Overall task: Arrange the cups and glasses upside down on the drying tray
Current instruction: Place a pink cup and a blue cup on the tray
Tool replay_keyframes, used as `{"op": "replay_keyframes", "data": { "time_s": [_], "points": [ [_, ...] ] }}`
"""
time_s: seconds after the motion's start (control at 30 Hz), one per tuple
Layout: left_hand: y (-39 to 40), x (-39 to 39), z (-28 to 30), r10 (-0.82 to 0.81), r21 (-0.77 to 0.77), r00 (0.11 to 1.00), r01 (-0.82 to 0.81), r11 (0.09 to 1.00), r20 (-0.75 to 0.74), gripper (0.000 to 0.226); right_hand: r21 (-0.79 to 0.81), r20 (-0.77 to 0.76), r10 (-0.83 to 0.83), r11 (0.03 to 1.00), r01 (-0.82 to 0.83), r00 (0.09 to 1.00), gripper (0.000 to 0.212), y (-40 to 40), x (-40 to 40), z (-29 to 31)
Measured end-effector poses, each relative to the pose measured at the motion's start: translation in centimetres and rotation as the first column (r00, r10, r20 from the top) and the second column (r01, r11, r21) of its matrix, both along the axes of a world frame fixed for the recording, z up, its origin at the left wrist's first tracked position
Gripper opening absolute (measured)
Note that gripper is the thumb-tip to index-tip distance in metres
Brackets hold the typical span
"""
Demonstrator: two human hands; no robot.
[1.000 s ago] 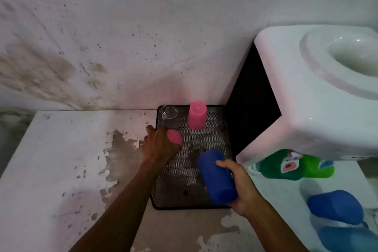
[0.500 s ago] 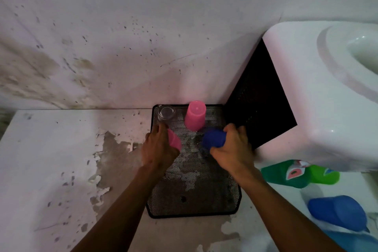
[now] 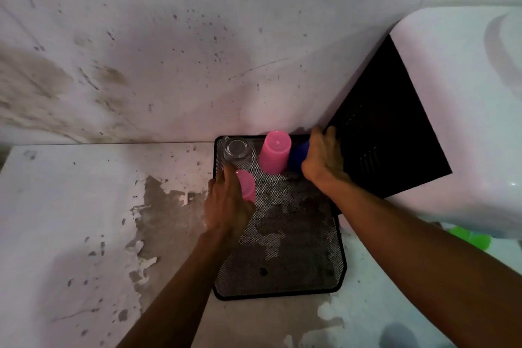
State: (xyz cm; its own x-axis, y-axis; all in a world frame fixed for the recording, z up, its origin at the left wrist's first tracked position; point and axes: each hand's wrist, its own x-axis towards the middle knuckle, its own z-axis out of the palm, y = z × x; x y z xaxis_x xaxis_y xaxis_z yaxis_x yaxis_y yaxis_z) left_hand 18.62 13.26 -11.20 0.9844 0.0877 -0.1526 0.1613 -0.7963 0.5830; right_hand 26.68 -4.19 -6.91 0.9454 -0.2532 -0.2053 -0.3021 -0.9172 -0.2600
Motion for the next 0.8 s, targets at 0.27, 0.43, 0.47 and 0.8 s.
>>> {"op": "replay_keyframes", "data": {
  "time_s": [0.27, 0.43, 0.47, 0.8],
  "points": [
    [0.0, -0.1, 0.2, 0.0, 0.017, 1.0, 0.0, 1.0, -0.002, 0.089, -0.03, 0.043, 0.05, 0.998, -0.048, 0.998, 0.041, 0.0, 1.9, -0.7],
    [0.1, -0.1, 0.0, -0.008, 0.011, 1.0, 0.008, 1.0, 0.012, 0.089, -0.012, 0.07, 0.069, 0.998, -0.068, 0.995, 0.043, 0.4, 1.9, -1.3],
    [0.1, -0.1, 0.1, -0.006, 0.007, 1.0, 0.006, 1.0, 0.011, 0.088, -0.009, 0.067, 0.073, 0.997, -0.072, 0.995, 0.045, 0.4, 1.8, -1.4],
    [-0.1, -0.4, -0.2, 0.031, -0.052, 0.999, -0.029, 0.998, 0.041, 0.085, 0.015, -0.004, 0.078, 0.997, -0.077, 0.997, 0.078, 0.1, 0.9, -0.8]
  ]
}}
